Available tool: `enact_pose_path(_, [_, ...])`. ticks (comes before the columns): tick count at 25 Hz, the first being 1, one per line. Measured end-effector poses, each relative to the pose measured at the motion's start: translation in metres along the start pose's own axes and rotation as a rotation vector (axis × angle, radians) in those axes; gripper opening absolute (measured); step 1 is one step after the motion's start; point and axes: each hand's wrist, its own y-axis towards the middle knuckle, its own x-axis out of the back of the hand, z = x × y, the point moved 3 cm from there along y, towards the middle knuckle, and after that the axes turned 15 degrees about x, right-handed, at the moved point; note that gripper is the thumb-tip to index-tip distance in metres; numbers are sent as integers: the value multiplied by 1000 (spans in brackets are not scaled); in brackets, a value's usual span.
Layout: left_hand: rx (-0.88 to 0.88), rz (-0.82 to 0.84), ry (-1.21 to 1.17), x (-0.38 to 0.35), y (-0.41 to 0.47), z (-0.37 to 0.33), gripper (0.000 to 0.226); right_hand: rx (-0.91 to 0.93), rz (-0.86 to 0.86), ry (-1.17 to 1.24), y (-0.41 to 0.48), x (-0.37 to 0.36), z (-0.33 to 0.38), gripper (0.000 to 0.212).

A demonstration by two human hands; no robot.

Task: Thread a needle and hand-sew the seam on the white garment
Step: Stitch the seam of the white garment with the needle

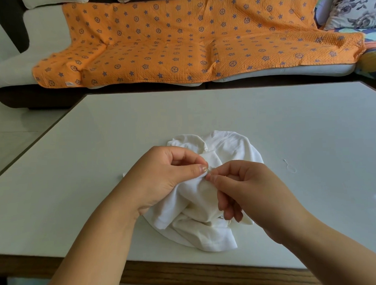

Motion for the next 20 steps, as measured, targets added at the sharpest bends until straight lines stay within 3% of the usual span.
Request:
enact_pose_path(4, [-33,-45,100,-4,-2,-2,7,35,-45,-19,-1,-4,-2,13])
enact_pose_path(9, [-75,-95,17,-8,0,-2,9,83,-109,20,-1,-2,2,14])
enact_pose_path(15, [-132,-84,103,-20,-4,-5,20,99,-178,136,2,1,2,11])
enact_pose_path(18, [-143,-108,111,-20,-4,-5,17,46,-107,202,4,5,3,13])
enact_pose_path(20, [-133,-87,110,-20,-4,-5,16,20,-55,123,6,11,4,11])
